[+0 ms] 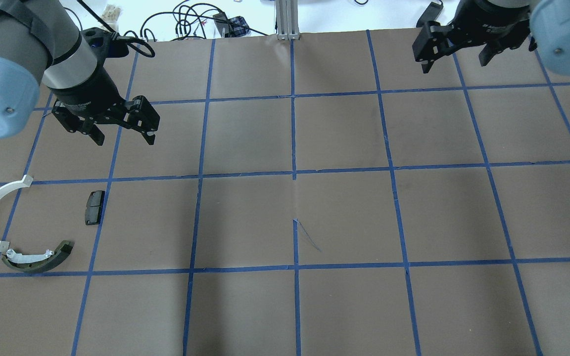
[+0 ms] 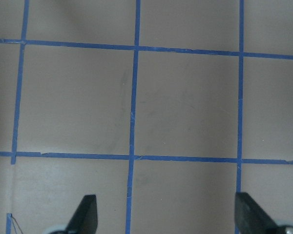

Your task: Place bearing gear from tray to pile

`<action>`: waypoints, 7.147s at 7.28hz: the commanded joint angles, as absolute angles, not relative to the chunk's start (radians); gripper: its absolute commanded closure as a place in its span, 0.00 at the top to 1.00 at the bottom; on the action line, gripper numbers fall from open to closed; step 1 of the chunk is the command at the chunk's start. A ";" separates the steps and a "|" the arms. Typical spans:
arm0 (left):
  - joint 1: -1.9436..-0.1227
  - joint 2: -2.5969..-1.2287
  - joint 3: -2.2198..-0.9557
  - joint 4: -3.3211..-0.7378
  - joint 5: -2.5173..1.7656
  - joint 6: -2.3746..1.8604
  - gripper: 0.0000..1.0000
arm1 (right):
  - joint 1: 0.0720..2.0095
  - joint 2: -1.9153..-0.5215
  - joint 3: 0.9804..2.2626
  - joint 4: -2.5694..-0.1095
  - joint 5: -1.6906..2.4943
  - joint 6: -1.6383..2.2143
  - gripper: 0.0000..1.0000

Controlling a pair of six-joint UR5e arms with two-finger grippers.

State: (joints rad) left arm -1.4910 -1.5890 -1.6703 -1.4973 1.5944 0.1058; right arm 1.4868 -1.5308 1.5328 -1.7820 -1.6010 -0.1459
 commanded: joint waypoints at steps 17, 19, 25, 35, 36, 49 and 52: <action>-1.493 -1.600 -1.687 -1.456 1.597 0.106 1.00 | 0.652 -0.989 1.566 -2.129 -1.572 -0.841 1.00; -1.493 -1.598 -1.684 -1.453 1.592 0.106 1.00 | 0.652 -0.968 1.566 -2.131 -1.581 -0.677 1.00; -1.488 -1.629 -1.695 -1.415 1.604 0.107 1.00 | 0.652 -0.925 1.566 -2.249 -1.580 -0.517 1.00; -1.493 -1.623 -1.701 -1.379 1.690 0.107 1.00 | 0.652 -0.933 1.566 -2.258 -1.572 -0.537 0.67; -1.491 -1.632 -1.701 -1.367 1.690 0.107 1.00 | 0.652 -0.933 1.566 -2.258 -1.572 -0.561 0.63; -1.491 -1.628 -1.701 -1.362 1.694 0.094 1.00 | 0.660 -0.998 1.565 -2.203 -1.575 -0.558 0.12; -1.491 -1.626 -1.701 -1.361 1.695 0.103 1.00 | 0.844 -1.187 1.645 -2.059 -1.583 -0.432 0.07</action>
